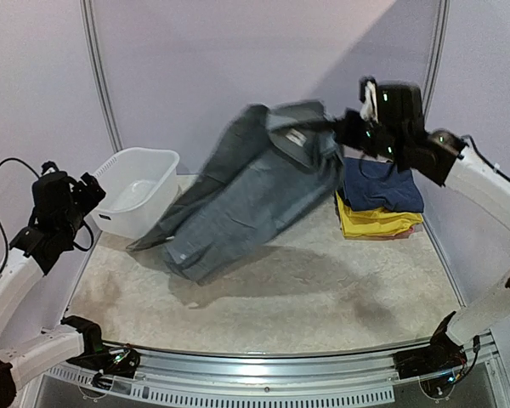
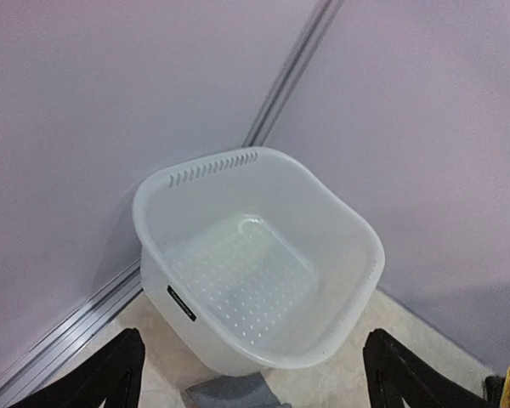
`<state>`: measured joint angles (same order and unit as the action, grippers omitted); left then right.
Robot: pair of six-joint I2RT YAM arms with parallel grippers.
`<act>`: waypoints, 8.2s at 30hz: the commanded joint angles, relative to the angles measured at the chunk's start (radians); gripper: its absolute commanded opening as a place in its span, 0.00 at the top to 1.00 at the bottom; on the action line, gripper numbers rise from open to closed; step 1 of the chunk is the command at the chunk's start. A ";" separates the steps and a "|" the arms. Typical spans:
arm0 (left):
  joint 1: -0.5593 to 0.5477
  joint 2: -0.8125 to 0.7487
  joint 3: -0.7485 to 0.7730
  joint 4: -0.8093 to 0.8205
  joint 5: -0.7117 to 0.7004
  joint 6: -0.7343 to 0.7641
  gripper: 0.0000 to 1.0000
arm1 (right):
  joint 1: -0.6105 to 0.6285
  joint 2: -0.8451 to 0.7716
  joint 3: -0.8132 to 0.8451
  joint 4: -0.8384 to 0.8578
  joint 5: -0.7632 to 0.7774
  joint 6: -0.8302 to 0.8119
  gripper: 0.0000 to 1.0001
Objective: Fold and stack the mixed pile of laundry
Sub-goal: Place the crumpled shirt at the center of the board, then adjust the crumpled shirt at the center of the board.
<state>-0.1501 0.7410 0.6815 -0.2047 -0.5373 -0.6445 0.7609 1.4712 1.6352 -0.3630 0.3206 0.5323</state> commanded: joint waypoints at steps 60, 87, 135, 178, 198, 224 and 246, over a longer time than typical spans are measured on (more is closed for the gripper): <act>-0.858 1.250 0.596 -0.231 0.173 0.463 1.00 | -0.127 0.004 -0.517 -0.040 -0.209 -0.170 0.01; -0.434 1.241 0.683 -0.315 0.238 0.383 0.92 | -0.126 -0.014 -0.532 -0.037 -0.270 -0.149 0.01; -0.924 0.984 0.306 -0.214 0.473 0.235 0.51 | -0.059 -0.123 -0.636 -0.081 -0.302 -0.051 0.01; -0.714 0.412 -0.148 -0.036 0.357 0.178 0.37 | 0.448 0.534 -0.214 -0.114 -0.261 -0.058 0.11; -0.709 0.394 -0.172 -0.023 0.359 0.173 0.37 | 0.496 0.664 -0.077 -0.268 -0.081 -0.005 0.53; -0.810 0.708 0.010 0.078 0.495 0.233 0.40 | 0.257 0.145 -0.131 -0.635 0.478 0.043 1.00; -0.929 1.082 0.262 -0.029 0.440 0.214 0.46 | -0.008 -0.389 -0.156 -0.899 0.896 0.158 1.00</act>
<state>-1.0538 1.7672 0.9138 -0.2028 -0.0803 -0.4164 0.7719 1.1175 1.4544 -1.2140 1.1137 0.6765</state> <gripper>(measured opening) 0.560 0.021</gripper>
